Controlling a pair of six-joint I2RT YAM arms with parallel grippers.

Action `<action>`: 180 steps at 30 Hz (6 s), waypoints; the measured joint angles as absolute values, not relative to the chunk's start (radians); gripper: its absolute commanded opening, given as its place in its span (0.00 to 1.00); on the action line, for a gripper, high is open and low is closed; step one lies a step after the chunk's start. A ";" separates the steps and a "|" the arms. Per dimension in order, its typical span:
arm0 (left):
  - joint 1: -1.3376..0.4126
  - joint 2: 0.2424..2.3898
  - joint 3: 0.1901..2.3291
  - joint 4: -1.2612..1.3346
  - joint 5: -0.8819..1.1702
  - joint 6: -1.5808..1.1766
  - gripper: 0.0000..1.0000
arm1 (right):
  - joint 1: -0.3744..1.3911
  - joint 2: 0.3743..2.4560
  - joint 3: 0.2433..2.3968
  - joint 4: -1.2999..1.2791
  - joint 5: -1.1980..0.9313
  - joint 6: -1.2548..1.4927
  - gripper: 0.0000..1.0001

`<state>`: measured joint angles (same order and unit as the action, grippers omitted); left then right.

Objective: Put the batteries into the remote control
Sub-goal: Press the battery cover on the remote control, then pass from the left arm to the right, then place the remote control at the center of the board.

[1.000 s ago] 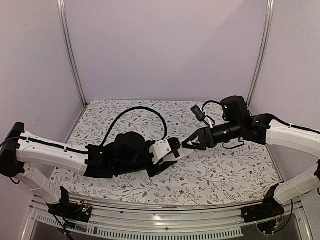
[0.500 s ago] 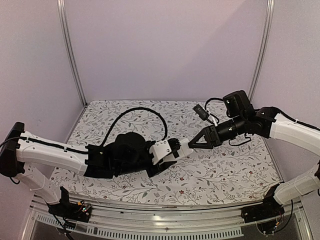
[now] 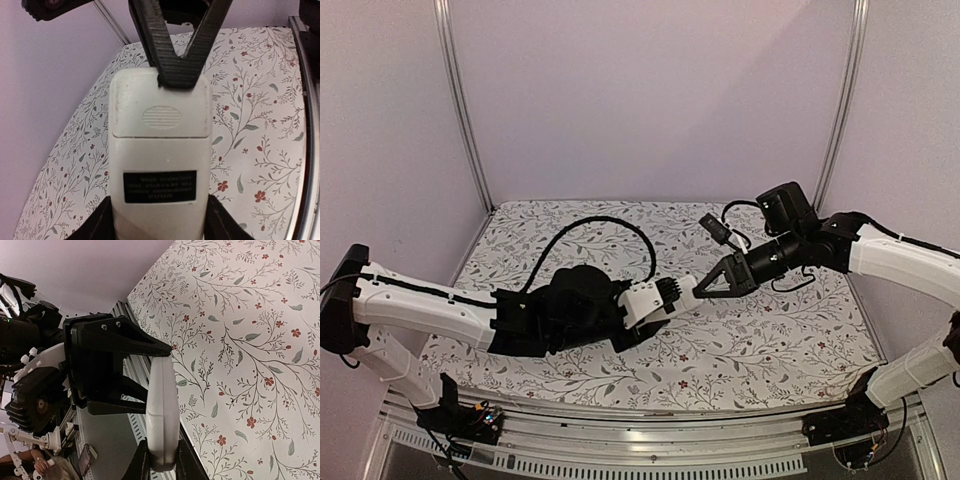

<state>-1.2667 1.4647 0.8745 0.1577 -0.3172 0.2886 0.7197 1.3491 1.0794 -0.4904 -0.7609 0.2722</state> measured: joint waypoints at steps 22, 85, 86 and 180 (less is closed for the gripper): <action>-1.246 1.484 0.874 0.080 -0.393 0.355 0.00 | 0.767 1.440 1.023 -0.290 -0.702 0.359 0.17; -1.265 1.434 0.857 0.197 -0.321 0.321 0.00 | 0.749 1.322 1.092 -0.412 -0.734 0.304 0.10; -1.265 1.433 0.857 0.196 -0.322 0.322 0.00 | 0.748 1.326 1.092 -0.411 -0.736 0.313 0.06; -1.095 1.055 0.769 0.082 -0.498 0.236 0.99 | 0.698 2.226 1.662 -0.849 0.685 -0.279 0.87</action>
